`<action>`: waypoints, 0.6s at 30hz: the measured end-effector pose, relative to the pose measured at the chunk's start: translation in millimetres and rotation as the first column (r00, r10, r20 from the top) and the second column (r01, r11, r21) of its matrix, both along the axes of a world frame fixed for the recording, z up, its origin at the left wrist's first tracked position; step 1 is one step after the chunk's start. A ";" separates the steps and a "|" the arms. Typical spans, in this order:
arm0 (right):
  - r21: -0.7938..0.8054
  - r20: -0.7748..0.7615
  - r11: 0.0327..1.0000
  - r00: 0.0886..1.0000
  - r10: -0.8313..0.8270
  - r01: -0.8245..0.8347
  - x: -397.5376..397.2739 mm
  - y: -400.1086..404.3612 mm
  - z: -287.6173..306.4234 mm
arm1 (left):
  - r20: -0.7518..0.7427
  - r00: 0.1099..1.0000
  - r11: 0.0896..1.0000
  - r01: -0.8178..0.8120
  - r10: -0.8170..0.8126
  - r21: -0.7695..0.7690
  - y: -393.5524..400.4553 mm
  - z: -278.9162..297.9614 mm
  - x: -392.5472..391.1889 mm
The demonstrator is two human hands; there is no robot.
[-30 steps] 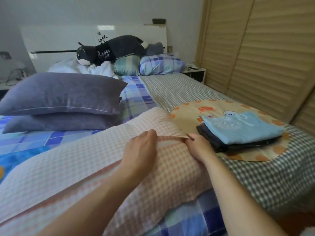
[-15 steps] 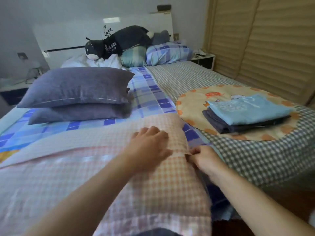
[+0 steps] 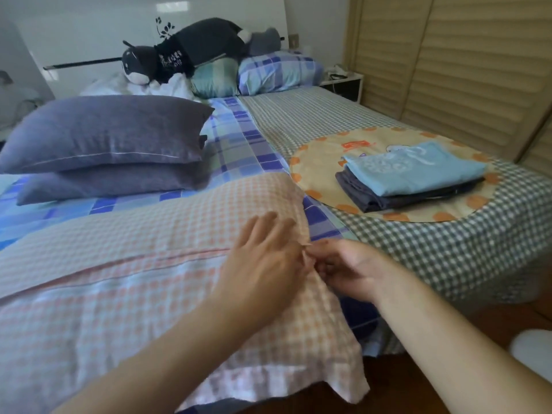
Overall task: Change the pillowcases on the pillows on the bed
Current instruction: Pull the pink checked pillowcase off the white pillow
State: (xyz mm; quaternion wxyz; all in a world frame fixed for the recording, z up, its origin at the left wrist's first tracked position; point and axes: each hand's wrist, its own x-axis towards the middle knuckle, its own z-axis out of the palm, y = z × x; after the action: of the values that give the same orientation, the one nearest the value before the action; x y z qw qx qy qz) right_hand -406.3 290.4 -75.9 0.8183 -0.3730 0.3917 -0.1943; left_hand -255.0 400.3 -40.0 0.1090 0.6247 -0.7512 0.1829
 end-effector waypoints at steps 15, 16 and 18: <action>0.065 -0.039 0.997 0.998 0.051 -0.049 10.1 14.1 8.4 | -0.199 0.973 0.982 -0.082 0.116 0.173 25.8 -19.2 15.8; 0.085 -0.040 0.996 0.999 0.031 -0.028 10.6 14.5 8.1 | -0.192 0.973 0.981 -0.094 0.126 0.167 25.1 -20.5 16.4; 0.118 -0.035 0.993 0.999 -0.007 0.011 12.0 16.9 8.5 | -0.203 0.971 0.984 -0.099 0.128 0.146 23.6 -23.6 17.6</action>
State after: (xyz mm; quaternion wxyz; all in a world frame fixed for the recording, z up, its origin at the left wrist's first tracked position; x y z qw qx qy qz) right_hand -394.3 307.3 -67.4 0.8313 -0.3254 0.4183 -0.1679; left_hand -237.3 423.9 -63.6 0.1351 0.6886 -0.7089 0.0705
